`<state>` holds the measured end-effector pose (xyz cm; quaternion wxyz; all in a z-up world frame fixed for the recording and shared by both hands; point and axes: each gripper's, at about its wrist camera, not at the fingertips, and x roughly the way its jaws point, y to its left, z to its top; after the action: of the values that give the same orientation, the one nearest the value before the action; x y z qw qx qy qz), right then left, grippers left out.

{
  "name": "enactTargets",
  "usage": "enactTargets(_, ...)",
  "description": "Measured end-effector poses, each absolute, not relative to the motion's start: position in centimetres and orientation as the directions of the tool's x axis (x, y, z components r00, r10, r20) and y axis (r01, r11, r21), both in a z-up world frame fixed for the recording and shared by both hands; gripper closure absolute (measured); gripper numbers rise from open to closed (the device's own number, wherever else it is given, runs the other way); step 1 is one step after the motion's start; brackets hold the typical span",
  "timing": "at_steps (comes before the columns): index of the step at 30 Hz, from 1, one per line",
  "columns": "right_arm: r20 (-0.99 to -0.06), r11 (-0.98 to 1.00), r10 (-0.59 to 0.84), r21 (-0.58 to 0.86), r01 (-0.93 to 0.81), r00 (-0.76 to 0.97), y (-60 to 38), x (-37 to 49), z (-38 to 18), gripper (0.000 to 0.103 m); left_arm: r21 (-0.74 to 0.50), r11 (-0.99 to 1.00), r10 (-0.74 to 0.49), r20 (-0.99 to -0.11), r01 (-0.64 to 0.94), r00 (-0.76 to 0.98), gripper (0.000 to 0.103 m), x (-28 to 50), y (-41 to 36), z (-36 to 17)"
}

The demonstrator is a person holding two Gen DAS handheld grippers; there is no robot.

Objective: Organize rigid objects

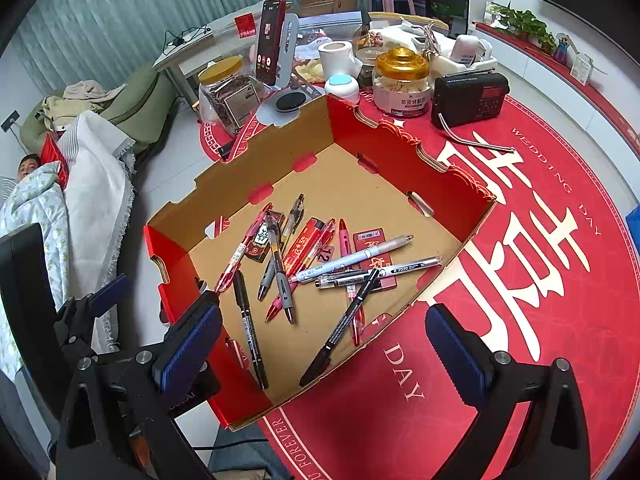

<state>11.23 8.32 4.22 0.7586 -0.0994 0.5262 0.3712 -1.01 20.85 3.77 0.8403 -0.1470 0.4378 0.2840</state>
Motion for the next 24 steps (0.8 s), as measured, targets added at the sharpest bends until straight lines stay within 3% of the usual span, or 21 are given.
enactTargets(24, -0.877, 0.702, 0.449, 0.225, -0.676, 0.174, 8.72, 11.13, 4.25, 0.0, -0.001, 0.807, 0.333, -0.826, -0.591, 0.456, 0.0, -0.9, 20.56, 3.63)
